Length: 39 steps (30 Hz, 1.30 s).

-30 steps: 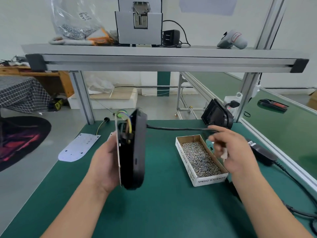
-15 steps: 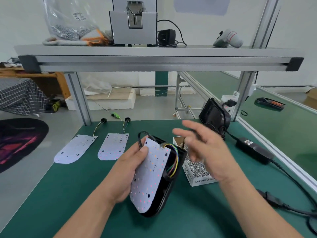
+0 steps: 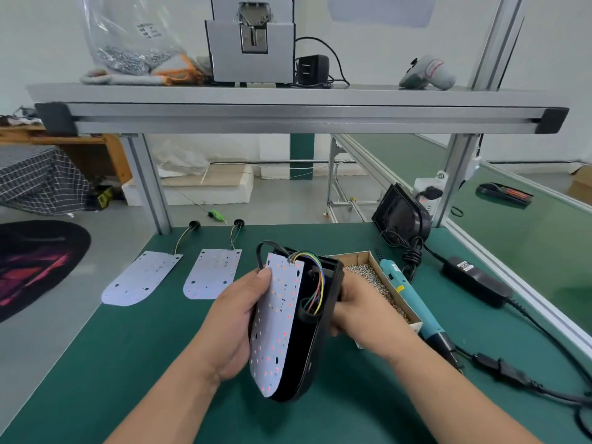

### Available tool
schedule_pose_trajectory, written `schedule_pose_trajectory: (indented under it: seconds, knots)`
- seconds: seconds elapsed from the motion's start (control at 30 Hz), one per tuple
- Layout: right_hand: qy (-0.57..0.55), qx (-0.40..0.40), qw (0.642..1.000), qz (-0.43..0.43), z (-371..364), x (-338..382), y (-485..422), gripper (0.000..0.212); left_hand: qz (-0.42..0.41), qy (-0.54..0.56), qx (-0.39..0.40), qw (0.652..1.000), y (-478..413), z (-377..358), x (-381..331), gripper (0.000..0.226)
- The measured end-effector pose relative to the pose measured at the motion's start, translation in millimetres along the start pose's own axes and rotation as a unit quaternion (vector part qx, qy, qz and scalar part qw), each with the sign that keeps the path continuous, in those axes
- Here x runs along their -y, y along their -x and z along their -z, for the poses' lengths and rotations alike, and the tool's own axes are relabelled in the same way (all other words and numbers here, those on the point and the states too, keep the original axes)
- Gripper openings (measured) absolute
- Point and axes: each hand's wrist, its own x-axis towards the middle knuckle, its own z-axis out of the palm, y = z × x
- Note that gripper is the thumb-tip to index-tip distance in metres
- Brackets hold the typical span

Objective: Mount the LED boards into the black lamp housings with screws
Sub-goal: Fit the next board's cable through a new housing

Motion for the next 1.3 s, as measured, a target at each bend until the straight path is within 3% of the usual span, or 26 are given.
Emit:
schedule_pose_trajectory:
  seconds: [0.1,0.2,0.3,0.37,0.43,0.57,0.7,0.83,0.9,1.03,1.17,1.3]
  knots:
    - [0.093,-0.081,0.992,-0.001,12,-1,-4,0.02,0.021,0.063,0.022,0.998,-1,2,-4,0.049]
    - [0.169,-0.147,0.974,-0.018,35,-1,-3,0.012,0.011,0.083,0.039,0.996,-2,10,-4,0.056]
    - [0.284,-0.127,0.95,-0.034,35,0,0,0.009,0.029,0.07,0.06,0.995,-2,8,1,0.067]
    - [0.355,-0.096,0.928,-0.057,32,1,1,0.019,0.042,0.067,0.064,0.995,-3,8,4,0.07]
    - [0.357,-0.071,0.928,-0.08,36,3,1,0.028,0.037,0.067,0.054,0.996,-3,10,4,0.067]
    - [0.174,-0.072,0.976,-0.106,33,6,0,0.029,0.023,0.03,0.001,0.999,-7,14,4,0.053]
    - [0.13,-0.092,0.983,-0.093,38,1,-2,0.024,0.059,0.049,-0.028,0.997,-4,17,0,0.045]
    - [0.027,-0.164,0.982,-0.093,52,-6,-4,0.016,0.053,0.039,-0.094,0.993,-9,24,-13,0.037]
    - [-0.091,-0.194,0.97,-0.115,53,-11,-6,0.018,0.031,0.05,-0.111,0.992,-5,20,-14,0.028]
    - [-0.274,-0.254,0.916,-0.145,66,-17,-10,0.021,0.021,0.005,-0.23,0.973,-14,22,-1,0.041]
    - [-0.343,-0.287,0.883,-0.143,67,-21,-12,0.019,0.081,0.099,-0.129,0.983,-9,27,-9,0.064]
    - [-0.386,-0.333,0.847,-0.15,65,-22,-14,0.014,0.121,0.135,-0.098,0.978,-5,27,-13,0.069]
